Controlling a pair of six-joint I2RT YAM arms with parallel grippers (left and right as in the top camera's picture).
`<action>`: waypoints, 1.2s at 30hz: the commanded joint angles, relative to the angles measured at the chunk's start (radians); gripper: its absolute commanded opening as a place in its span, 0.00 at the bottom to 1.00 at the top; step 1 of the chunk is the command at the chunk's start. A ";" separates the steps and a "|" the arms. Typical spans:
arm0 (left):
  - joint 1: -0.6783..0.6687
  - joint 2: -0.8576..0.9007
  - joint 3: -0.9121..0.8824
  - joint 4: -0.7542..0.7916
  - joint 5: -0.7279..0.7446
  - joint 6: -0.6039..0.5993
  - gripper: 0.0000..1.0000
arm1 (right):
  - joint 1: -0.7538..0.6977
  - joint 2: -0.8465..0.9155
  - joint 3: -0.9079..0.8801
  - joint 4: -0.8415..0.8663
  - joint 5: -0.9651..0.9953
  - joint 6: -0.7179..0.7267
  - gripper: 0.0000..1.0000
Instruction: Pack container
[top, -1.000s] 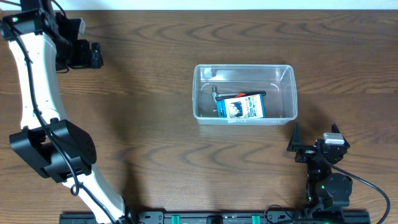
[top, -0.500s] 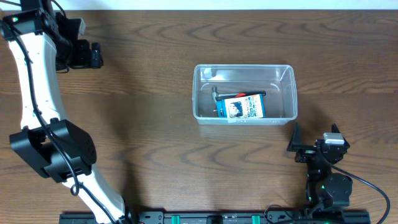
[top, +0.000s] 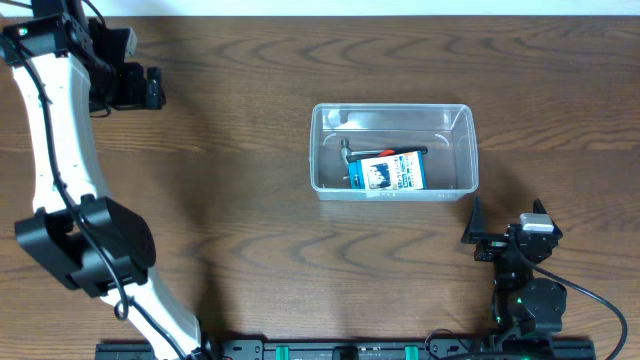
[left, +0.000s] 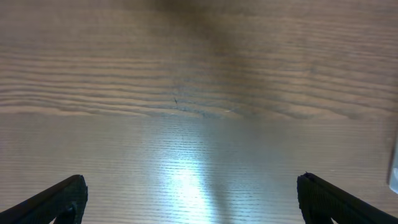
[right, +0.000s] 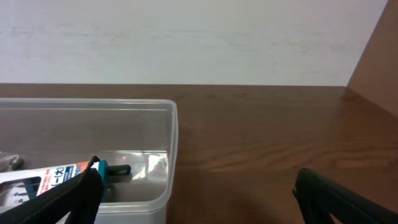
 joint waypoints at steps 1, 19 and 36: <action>-0.036 -0.119 -0.003 -0.003 0.010 -0.002 0.98 | -0.010 -0.007 -0.002 -0.005 -0.004 -0.008 0.99; -0.403 -0.757 -0.586 -0.003 0.010 -0.001 0.99 | -0.010 -0.007 -0.002 -0.005 -0.004 -0.008 0.99; -0.402 -1.546 -1.226 0.421 0.098 -0.002 0.98 | -0.010 -0.007 -0.002 -0.005 -0.004 -0.008 0.99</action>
